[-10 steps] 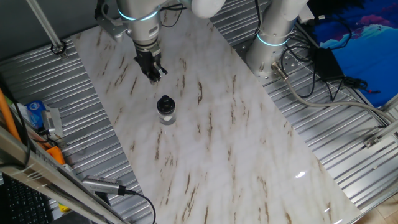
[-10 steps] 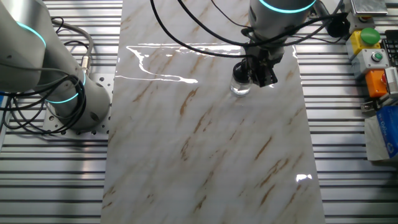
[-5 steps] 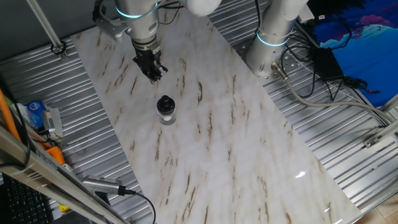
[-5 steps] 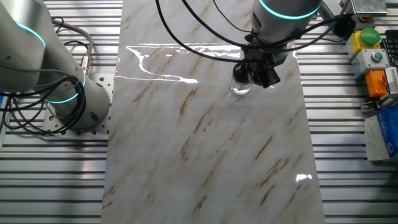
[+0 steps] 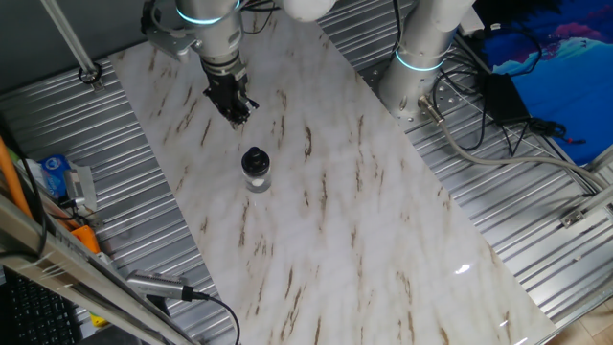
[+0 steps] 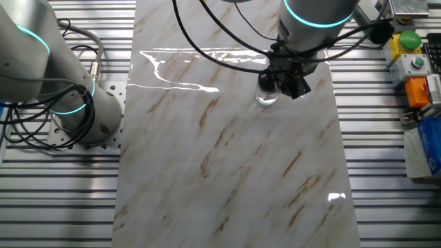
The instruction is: Unscrew the lid from the jar
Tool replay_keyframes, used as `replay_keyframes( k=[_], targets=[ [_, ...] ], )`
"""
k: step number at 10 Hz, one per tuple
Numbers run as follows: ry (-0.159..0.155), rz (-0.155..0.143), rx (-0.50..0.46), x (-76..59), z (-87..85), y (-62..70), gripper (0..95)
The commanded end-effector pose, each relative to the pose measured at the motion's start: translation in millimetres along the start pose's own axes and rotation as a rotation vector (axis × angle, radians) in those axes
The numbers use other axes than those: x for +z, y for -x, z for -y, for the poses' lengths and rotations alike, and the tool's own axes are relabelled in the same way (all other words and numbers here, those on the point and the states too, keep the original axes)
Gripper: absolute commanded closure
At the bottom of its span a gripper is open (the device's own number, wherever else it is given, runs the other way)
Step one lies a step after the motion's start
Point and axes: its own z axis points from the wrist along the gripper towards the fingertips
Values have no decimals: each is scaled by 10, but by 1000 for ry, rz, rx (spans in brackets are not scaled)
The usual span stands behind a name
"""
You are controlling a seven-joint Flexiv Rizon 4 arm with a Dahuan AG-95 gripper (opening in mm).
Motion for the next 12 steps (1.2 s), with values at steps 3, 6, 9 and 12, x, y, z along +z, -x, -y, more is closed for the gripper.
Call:
replay_keyframes(
  k=[3,6,9,12],
  targets=[
    [-11,-13,-36,3,12,16,950],
    [-12,-12,-54,3,12,16,950],
    [-17,-14,-73,3,12,16,950],
    [-22,-15,-64,3,12,16,950]
  ],
)
